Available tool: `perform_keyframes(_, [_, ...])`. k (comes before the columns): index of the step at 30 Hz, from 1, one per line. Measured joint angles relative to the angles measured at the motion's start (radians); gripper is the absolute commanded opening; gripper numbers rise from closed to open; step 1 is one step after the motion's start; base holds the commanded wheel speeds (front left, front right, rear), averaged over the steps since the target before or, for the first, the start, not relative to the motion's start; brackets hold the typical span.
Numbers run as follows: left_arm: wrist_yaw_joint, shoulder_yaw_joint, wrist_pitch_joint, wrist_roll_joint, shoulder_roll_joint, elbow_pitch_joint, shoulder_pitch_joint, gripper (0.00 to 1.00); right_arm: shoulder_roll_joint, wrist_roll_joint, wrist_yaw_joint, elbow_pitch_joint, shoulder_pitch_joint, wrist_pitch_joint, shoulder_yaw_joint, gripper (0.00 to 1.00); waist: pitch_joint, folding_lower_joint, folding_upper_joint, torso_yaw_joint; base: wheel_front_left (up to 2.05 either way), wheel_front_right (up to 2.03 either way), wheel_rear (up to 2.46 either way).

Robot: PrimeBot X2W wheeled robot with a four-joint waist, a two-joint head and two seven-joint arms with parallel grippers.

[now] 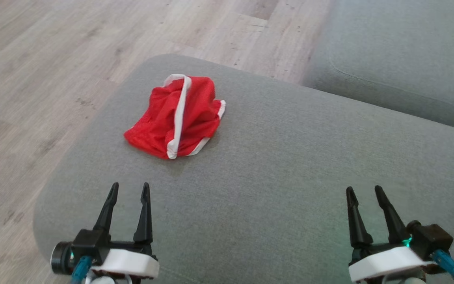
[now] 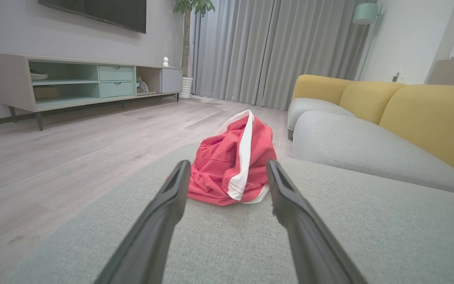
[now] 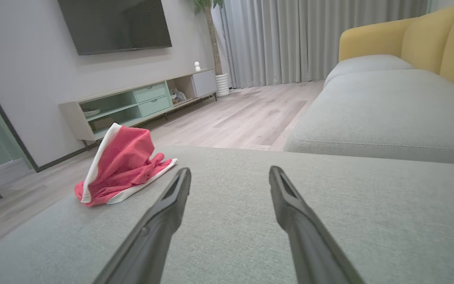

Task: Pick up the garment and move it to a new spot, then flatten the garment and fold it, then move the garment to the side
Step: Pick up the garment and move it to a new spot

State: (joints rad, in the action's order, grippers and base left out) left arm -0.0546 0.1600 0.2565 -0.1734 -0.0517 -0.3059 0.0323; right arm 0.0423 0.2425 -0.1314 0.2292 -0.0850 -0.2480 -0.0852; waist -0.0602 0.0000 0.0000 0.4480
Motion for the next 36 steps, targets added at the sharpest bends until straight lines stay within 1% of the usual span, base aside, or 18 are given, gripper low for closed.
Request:
perform_keyframes(3, [-0.007, -0.005, 0.000, 0.001, 0.000, 0.000, 0.000, 1.00, 0.000, 0.004, 0.000, 0.003, 0.000, 0.000, -0.007, 1.00, 0.003, 0.0000, 0.0000, 0.009, 0.00, 0.00, 0.00])
perform_keyframes(8, [-0.018, -0.005, 0.000, 0.022, -0.005, -0.016, 0.001, 1.00, 0.000, 0.013, 0.000, 0.006, 0.002, 0.000, -0.008, 1.00, 0.020, 0.0000, 0.0000, 0.002, 0.00, 0.00, 0.00])
perform_keyframes(11, [-0.042, -0.003, -0.001, 0.002, -0.015, -0.058, 0.023, 1.00, 0.000, 0.013, 0.000, 0.003, 0.005, 0.000, -0.005, 1.00, 0.039, 0.0000, 0.0000, -0.009, 0.00, 0.00, 0.00])
perform_keyframes(15, [-0.059, 0.014, -0.069, -0.012, -0.060, -0.125, 0.140, 1.00, 0.000, -0.009, 0.000, -0.012, 0.036, 0.000, 0.014, 1.00, 0.088, 0.0000, 0.0000, -0.029, 0.00, 0.00, 0.00])
perform_keyframes(16, [-0.061, 0.020, -0.089, -0.018, -0.069, -0.138, 0.180, 1.00, 0.000, -0.017, 0.000, -0.015, 0.050, 0.000, 0.022, 1.00, 0.102, 0.0002, 0.0000, -0.035, 0.00, 0.00, 0.00])
perform_keyframes(17, [-0.061, 0.020, -0.089, -0.018, -0.069, -0.138, 0.180, 1.00, 0.000, -0.017, 0.000, -0.015, 0.050, 0.000, 0.022, 1.00, 0.102, 0.0002, 0.0000, -0.035, 0.00, 0.00, 0.00])
perform_keyframes(19, [-0.069, 0.040, -0.131, -0.036, -0.084, -0.170, 0.265, 1.00, 0.001, -0.028, 0.000, -0.023, 0.079, 0.000, 0.039, 1.00, 0.133, 0.0003, 0.0000, -0.048, 0.00, 0.00, 0.00])
perform_keyframes(24, [-0.071, 0.088, -0.198, -0.071, -0.128, -0.251, 0.422, 1.00, 0.002, -0.033, 0.000, -0.028, 0.131, 0.000, 0.060, 1.00, 0.204, 0.0004, 0.0000, -0.090, 0.00, 0.00, 0.00])
perform_keyframes(26, [-0.078, 0.128, -0.240, -0.090, -0.155, -0.296, 0.456, 1.00, 0.002, -0.033, 0.000, -0.029, 0.143, 0.000, 0.060, 1.00, 0.226, 0.0004, 0.0000, -0.110, 0.00, 0.00, 0.00])
perform_keyframes(29, [-0.078, 0.167, -0.281, -0.132, -0.182, -0.360, 0.492, 1.00, 0.002, -0.034, 0.000, -0.033, 0.163, 0.000, 0.060, 1.00, 0.256, 0.0003, 0.0000, -0.141, 0.00, 0.00, 0.00])
perform_keyframes(32, [-0.078, 0.178, -0.304, -0.175, -0.200, -0.424, 0.528, 1.00, 0.002, -0.040, 0.000, -0.034, 0.177, -0.001, 0.062, 1.00, 0.280, 0.0002, 0.0000, -0.166, 0.00, 0.00, 0.00])
perform_keyframes(36, [-0.078, 0.204, -0.308, -0.219, -0.215, -0.497, 0.574, 1.00, 0.002, -0.041, 0.000, -0.035, 0.180, -0.003, 0.061, 1.00, 0.305, 0.0002, -0.0001, -0.191, 0.00, 0.00, 0.00])
